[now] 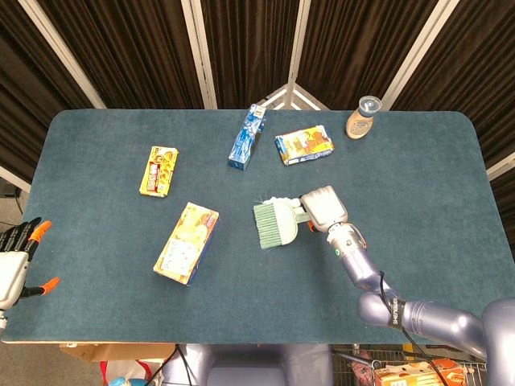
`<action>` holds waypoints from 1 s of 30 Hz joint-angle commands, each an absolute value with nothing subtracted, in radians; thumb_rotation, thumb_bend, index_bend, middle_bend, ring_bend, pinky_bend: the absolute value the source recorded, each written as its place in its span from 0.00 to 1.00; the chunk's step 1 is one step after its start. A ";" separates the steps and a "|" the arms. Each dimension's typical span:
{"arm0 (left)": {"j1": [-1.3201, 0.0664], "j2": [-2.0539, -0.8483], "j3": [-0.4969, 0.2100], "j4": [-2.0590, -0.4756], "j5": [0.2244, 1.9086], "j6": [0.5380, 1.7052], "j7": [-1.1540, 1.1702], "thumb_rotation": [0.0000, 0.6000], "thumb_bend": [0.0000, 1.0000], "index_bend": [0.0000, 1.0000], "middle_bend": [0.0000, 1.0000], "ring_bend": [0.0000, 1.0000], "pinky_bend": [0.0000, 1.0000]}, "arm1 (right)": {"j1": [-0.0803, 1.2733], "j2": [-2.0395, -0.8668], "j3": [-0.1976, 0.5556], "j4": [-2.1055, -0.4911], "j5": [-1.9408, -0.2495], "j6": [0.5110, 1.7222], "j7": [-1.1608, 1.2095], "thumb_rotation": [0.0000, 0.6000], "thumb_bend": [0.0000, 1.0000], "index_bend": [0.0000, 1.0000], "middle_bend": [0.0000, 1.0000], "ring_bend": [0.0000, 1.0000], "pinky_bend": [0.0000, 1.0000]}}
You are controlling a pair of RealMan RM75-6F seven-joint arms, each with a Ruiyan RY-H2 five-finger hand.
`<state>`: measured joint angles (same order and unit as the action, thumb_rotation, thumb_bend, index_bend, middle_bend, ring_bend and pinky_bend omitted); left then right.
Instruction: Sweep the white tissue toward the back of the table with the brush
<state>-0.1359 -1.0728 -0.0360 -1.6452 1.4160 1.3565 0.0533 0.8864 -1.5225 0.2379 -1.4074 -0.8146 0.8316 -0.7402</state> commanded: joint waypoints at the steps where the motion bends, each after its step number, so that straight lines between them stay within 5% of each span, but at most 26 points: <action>1: -0.137 -1.071 -0.036 -1.647 1.413 1.354 0.052 1.00 0.00 0.00 0.00 0.00 0.00 | 0.905 -1.532 0.211 -1.356 -0.817 0.833 -0.773 1.00 0.73 0.84 1.00 1.00 0.97; 16: -0.132 -1.070 -0.033 -1.652 1.422 1.368 0.062 1.00 0.00 0.00 0.00 0.00 0.00 | 0.896 -1.357 0.156 -1.285 -0.793 0.910 -0.902 1.00 0.73 0.84 1.00 1.00 0.97; 30: -0.136 -1.075 -0.030 -1.654 1.435 1.371 0.071 1.00 0.00 0.00 0.00 0.00 0.00 | 0.930 -1.174 0.209 -1.642 -0.857 0.990 -0.921 1.00 0.73 0.84 1.00 1.00 0.97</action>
<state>-0.1358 -1.0749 -0.0298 -1.6542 1.4351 1.3713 0.0714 0.9139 -1.1977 0.2010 -1.5769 -0.8365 0.9810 -0.9105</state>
